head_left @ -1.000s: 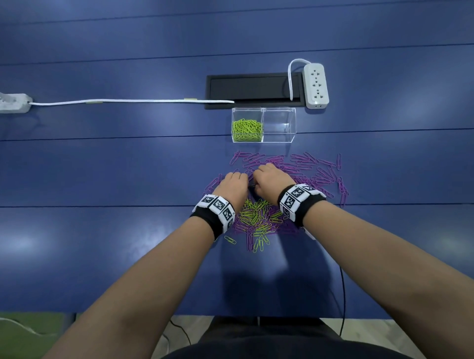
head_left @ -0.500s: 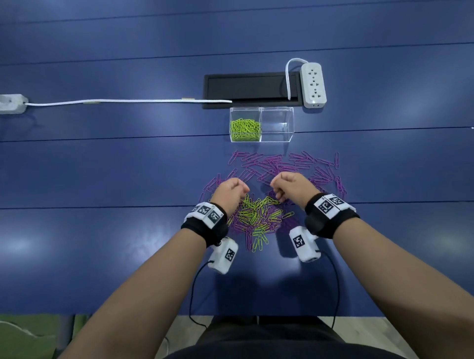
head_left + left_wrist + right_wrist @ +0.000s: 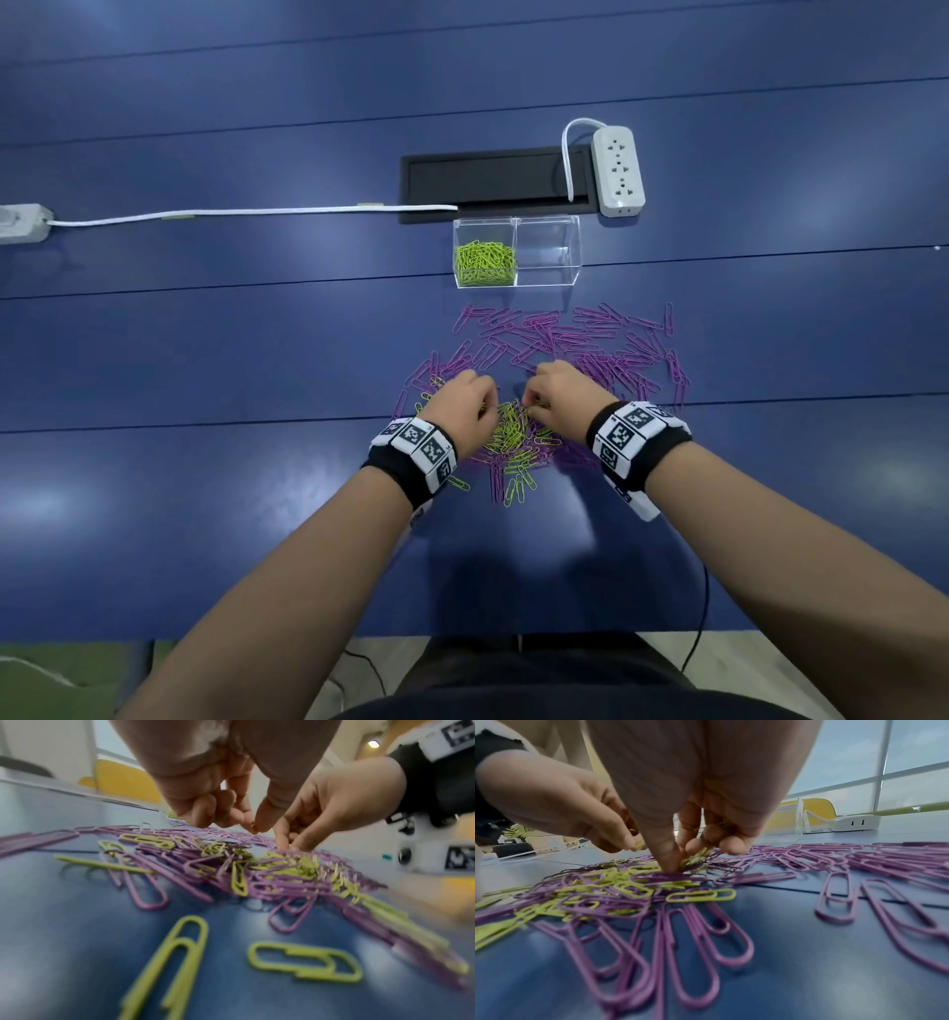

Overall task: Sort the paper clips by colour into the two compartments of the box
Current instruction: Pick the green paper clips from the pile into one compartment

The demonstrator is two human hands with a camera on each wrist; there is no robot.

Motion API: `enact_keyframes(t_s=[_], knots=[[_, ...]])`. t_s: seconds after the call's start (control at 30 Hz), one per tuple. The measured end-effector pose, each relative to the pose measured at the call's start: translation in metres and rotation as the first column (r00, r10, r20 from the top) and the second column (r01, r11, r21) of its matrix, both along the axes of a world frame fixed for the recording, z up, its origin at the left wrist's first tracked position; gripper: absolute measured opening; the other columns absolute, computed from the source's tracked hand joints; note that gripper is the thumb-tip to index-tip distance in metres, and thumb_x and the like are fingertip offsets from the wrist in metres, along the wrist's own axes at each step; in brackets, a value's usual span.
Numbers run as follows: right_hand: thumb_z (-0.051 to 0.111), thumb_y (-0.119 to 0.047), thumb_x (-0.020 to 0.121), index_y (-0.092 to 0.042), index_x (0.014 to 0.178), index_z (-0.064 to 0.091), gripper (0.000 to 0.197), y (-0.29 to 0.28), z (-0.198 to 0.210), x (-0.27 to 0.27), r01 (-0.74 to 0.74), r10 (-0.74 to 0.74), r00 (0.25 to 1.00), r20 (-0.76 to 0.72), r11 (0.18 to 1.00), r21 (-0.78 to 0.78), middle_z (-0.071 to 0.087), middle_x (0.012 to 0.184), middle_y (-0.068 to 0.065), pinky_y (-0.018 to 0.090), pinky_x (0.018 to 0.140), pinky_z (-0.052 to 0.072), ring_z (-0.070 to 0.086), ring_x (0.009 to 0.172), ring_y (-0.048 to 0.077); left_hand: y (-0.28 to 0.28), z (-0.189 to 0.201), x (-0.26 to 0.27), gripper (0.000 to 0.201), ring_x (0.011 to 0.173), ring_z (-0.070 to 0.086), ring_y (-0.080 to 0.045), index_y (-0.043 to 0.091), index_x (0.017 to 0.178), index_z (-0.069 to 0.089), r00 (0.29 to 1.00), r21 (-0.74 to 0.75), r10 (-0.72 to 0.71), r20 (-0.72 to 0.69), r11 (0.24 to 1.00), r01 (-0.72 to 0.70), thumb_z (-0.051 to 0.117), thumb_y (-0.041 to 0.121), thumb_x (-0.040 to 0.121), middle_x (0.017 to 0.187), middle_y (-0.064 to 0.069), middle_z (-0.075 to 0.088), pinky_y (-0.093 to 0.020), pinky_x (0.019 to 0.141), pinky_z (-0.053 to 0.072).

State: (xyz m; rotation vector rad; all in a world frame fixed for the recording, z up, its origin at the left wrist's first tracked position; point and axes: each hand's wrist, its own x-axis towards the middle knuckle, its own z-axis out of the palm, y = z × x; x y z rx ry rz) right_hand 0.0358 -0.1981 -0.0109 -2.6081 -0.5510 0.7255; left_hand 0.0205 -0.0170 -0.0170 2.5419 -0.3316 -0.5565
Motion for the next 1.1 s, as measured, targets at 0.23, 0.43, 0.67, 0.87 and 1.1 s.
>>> enact_keyframes(t_s=[0.23,0.43,0.67,0.87,1.1], knots=[[0.059,-0.019,0.083,-0.013,0.082,0.061,0.006,-0.007,-0.001,-0.01,0.175,-0.171,0.983,-0.067,0.982,0.068,0.054,0.089,0.002,0.029,0.083,0.042,0.049,0.086,0.017,0.0,0.009,-0.002,0.008,0.061,0.05,-0.01,0.015,0.075,0.053,0.94,-0.105,0.307,-0.148,0.94,-0.324,0.059,0.014,0.081,0.078,0.002,0.062,-0.023,0.06,0.04],[0.064,-0.011,0.075,-0.013,0.069,0.059,0.009,-0.024,0.005,-0.013,0.49,-0.446,0.867,-0.224,0.845,0.215,0.063,0.07,-0.003,0.023,0.061,0.049,0.055,0.062,0.01,-0.008,0.007,-0.005,0.025,0.075,0.056,-0.017,0.018,0.107,0.056,0.955,-0.075,0.233,-0.183,0.965,-0.25,0.05,0.007,0.085,0.087,-0.001,0.063,-0.03,0.075,0.049],[0.071,-0.003,0.075,-0.016,0.072,0.065,0.014,-0.044,0.009,-0.014,0.717,-0.542,0.691,-0.479,0.6,0.355,0.07,0.072,0.001,0.022,0.071,0.049,0.062,0.066,0.011,-0.019,0.005,-0.017,0.032,0.099,0.058,-0.029,0.012,0.122,0.05,0.993,0.074,0.066,-0.101,0.996,-0.059,0.048,0.02,0.091,0.119,-0.007,0.045,-0.038,0.089,0.047],[0.062,0.003,0.078,-0.011,0.066,0.06,0.018,-0.047,0.004,-0.018,0.801,-0.537,0.596,-0.598,0.456,0.388,0.064,0.069,0.007,0.021,0.052,0.041,0.052,0.059,0.014,-0.021,0.003,-0.022,0.038,0.097,0.058,-0.026,0.009,0.12,0.049,0.995,0.119,-0.007,-0.096,0.993,0.019,0.057,0.03,0.09,0.12,-0.007,0.041,-0.037,0.09,0.048],[0.055,0.018,0.078,-0.003,0.064,0.05,0.026,-0.045,0.009,-0.024,0.873,-0.375,0.487,-0.789,0.17,0.458,0.065,0.087,0.024,0.022,0.057,0.055,0.062,0.066,0.025,-0.022,0.001,-0.016,0.019,0.091,0.058,-0.029,0.006,0.106,0.054,0.998,0.126,-0.008,-0.067,0.992,0.016,0.047,0.019,0.094,0.108,-0.01,0.047,-0.04,0.084,0.048]])
